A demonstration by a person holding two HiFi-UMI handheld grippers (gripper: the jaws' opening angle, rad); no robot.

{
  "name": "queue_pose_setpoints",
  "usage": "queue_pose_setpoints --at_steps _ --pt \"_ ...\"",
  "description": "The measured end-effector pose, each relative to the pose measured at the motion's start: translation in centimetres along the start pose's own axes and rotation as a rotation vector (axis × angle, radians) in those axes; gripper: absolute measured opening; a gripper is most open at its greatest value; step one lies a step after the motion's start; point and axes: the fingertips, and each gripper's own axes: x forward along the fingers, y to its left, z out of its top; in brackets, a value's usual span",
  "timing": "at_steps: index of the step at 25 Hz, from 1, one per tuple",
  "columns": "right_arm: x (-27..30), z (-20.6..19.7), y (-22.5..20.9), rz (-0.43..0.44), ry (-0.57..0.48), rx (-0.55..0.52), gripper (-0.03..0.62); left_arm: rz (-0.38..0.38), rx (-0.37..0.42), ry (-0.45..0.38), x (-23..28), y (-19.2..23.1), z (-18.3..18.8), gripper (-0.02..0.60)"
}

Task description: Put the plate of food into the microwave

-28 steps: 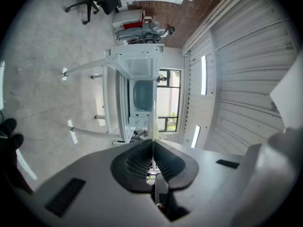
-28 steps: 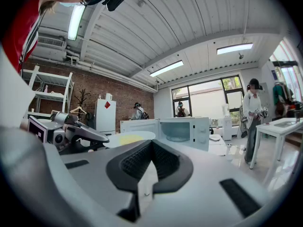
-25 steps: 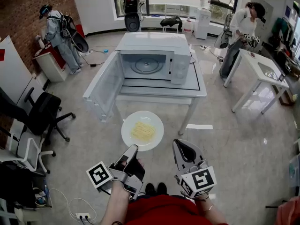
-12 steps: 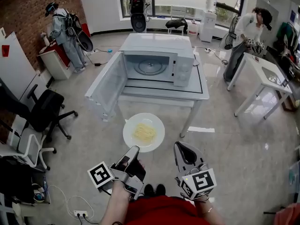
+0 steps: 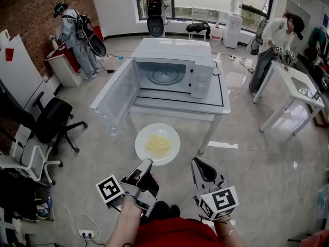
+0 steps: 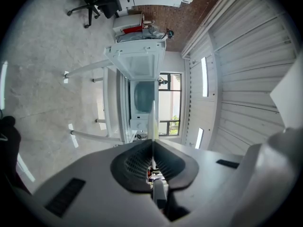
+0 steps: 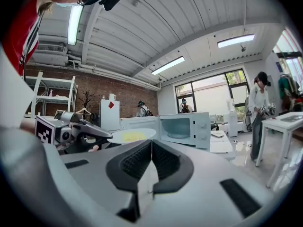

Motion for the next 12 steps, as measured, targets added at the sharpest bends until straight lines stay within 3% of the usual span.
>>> queue_pose_setpoints --at_steps 12 --pt "8.5 -0.5 -4.6 -0.024 0.044 0.026 0.015 0.032 -0.021 -0.008 7.9 1.8 6.4 0.02"
